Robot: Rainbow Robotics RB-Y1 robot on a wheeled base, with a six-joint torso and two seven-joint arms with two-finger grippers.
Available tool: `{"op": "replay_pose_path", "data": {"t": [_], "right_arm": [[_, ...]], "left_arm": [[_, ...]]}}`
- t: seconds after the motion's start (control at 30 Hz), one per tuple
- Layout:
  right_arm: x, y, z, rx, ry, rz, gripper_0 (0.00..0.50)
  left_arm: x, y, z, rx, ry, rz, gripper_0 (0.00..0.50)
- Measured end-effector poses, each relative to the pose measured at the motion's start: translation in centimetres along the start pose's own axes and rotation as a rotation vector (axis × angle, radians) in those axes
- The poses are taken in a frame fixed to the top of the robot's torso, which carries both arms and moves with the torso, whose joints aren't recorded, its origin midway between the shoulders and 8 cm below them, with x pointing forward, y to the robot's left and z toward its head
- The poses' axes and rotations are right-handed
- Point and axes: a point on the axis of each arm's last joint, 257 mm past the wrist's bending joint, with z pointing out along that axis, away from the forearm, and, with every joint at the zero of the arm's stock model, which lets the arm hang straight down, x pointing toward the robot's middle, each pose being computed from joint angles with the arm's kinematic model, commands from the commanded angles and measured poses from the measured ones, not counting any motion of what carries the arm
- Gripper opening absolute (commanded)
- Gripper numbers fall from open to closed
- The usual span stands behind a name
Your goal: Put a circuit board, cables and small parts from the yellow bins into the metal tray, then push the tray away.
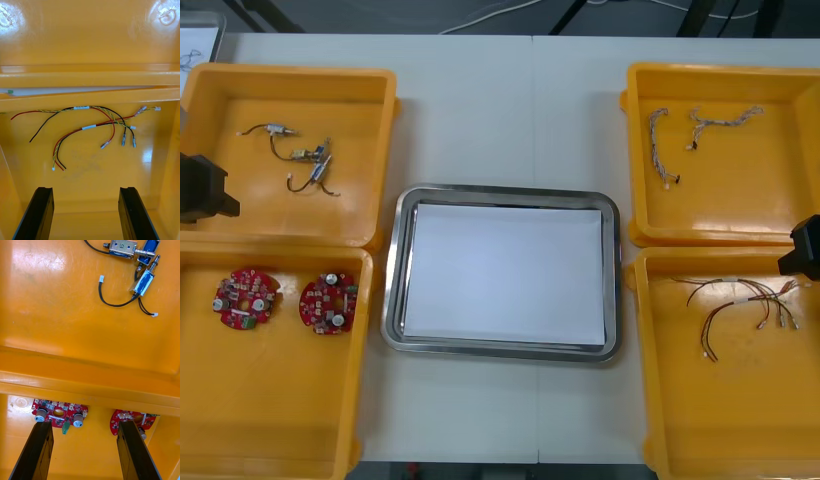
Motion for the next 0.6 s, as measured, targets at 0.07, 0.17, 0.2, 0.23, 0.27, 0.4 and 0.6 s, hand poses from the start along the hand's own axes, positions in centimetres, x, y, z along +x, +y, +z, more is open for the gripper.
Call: {"op": "replay_pose_path", "data": {"t": [0.07,0.17,0.2,0.23,0.27,0.4,0.6], "right_arm": [[0.00,0.00,0.00,0.000,0.000,0.000,0.500],[0.00,0.00,0.00,0.000,0.000,0.000,0.500],[0.00,0.00,0.00,0.000,0.000,0.000,0.500],[0.00,0.00,0.00,0.000,0.000,0.000,0.500],[0.00,0.00,0.00,0.000,0.000,0.000,0.500],[0.00,0.00,0.00,0.000,0.000,0.000,0.500],[0.00,0.00,0.00,0.000,0.000,0.000,0.500]], "left_arm": [[0.00,0.00,0.00,0.000,0.000,0.000,0.500],[0.00,0.00,0.00,0.000,0.000,0.000,0.500],[0.00,0.00,0.00,0.000,0.000,0.000,0.500],[0.00,0.00,0.00,0.000,0.000,0.000,0.500],[0.00,0.00,0.00,0.000,0.000,0.000,0.500],[0.00,0.00,0.00,0.000,0.000,0.000,0.500],[0.00,0.00,0.00,0.000,0.000,0.000,0.500]]}}
